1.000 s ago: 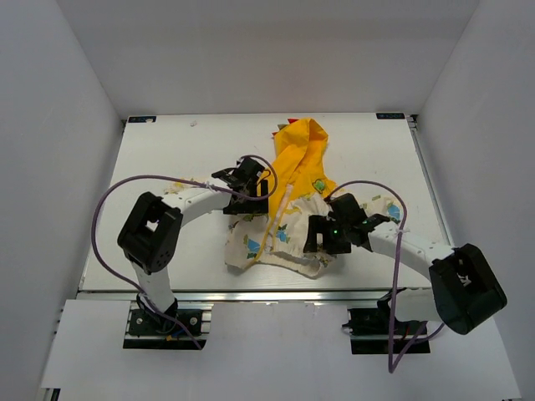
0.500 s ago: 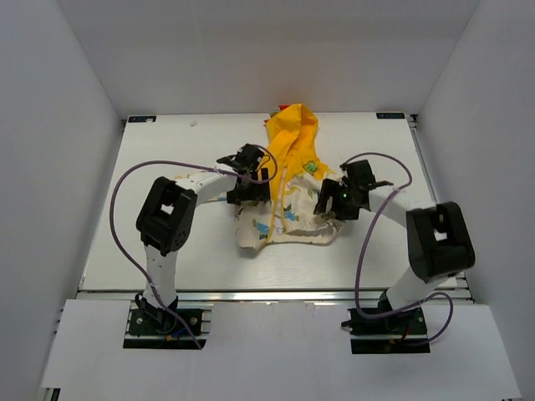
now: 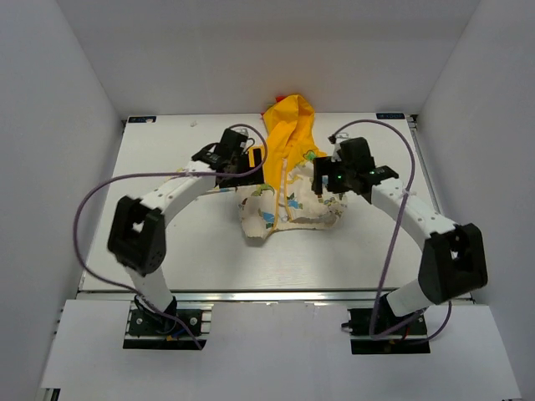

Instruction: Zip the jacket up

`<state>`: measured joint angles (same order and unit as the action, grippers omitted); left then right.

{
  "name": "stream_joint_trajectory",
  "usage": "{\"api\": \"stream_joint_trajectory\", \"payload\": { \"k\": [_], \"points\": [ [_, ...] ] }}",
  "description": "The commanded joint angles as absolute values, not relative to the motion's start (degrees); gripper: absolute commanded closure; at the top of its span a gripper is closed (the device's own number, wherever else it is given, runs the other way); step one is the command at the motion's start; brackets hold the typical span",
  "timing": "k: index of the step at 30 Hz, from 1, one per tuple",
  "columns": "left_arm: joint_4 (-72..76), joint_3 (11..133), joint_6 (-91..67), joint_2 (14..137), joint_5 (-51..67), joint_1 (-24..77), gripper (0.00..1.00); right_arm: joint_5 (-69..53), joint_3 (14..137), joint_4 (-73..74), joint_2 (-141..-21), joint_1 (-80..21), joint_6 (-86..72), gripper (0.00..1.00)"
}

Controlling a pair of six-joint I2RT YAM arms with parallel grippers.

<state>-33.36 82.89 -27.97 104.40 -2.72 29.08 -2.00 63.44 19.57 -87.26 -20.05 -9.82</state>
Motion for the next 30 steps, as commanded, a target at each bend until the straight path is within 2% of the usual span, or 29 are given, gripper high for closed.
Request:
{"api": "stream_joint_trajectory", "payload": {
  "k": [1, 11, 15, 25, 28, 29, 30],
  "points": [
    [-31.6, 75.2, -28.9, 93.0, -3.1, 29.2, 0.02, 2.8, 64.1, 23.6, -83.8, -29.7, -8.0, 0.11],
    [-33.9, 58.6, -33.9, 78.2, -3.8, 29.2, 0.02, 6.8, 72.1, 29.4, -99.2, -41.1, -14.5, 0.12],
    [-34.4, 56.3, -34.8, 75.7, -4.1, 29.2, 0.02, 13.1, 76.7, 30.8, -104.5, -42.8, -16.6, 0.13],
    [-34.6, 56.2, -34.7, 75.8, -4.4, 29.2, 0.02, 15.5, 77.3, 28.7, -107.0, -42.7, -17.5, 0.21],
    [-34.8, 56.7, -34.7, 76.8, -4.3, 29.2, 0.02, 15.0, 77.3, 28.0, -107.9, -42.7, -17.4, 0.43],
    [-34.8, 56.8, -34.7, 77.1, -4.2, 29.2, 0.02, 15.1, 77.3, 28.0, -108.3, -42.7, -17.4, 0.43],
    [-34.6, 56.8, -34.7, 77.3, -4.1, 29.2, 0.02, 15.1, 77.5, 27.9, -108.6, -42.7, -17.7, 0.48]
  ]
}}
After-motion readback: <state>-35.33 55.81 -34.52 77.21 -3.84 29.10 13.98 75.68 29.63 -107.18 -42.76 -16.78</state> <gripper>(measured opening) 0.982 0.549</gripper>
